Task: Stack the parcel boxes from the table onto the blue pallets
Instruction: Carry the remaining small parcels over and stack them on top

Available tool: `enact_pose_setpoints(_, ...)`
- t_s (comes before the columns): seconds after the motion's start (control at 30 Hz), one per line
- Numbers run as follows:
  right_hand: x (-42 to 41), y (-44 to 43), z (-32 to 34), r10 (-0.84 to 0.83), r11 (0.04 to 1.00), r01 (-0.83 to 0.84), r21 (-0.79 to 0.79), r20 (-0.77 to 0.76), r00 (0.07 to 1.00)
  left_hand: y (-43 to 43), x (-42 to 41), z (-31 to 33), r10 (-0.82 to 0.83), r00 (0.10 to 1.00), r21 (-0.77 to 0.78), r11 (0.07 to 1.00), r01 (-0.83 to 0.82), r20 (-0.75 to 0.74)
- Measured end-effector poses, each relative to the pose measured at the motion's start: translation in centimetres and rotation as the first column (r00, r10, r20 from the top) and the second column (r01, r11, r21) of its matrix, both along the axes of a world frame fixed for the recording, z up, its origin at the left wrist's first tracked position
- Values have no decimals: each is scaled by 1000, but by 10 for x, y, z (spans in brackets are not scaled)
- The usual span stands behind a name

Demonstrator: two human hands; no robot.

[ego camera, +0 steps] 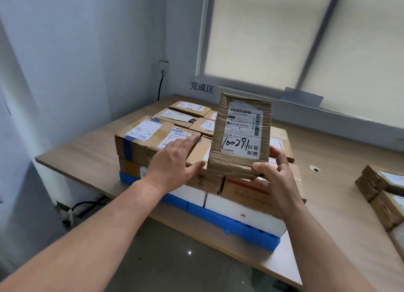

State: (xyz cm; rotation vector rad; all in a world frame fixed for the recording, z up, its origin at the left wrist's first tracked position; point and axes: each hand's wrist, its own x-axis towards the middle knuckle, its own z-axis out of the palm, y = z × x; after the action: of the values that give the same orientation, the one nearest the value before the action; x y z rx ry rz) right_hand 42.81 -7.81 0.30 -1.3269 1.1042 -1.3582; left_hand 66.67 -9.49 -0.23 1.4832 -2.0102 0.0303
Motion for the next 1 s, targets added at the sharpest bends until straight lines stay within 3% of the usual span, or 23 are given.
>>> enact_pose_setpoints(0.43,47,-147,-8,-3,997,-5,81,102,995,-130,48,8,23,987,51,998,-32,158)
enact_pose_setpoints(0.73,74,-207,-6,0,984,-25,175,143,990,-191,73,3,-8,991,89,996,-4,137)
enact_pose_setpoints(1.0,106,-240,-8,-82,974,55,222,117,990,-245,101,2,-100,984,112,990,84,148)
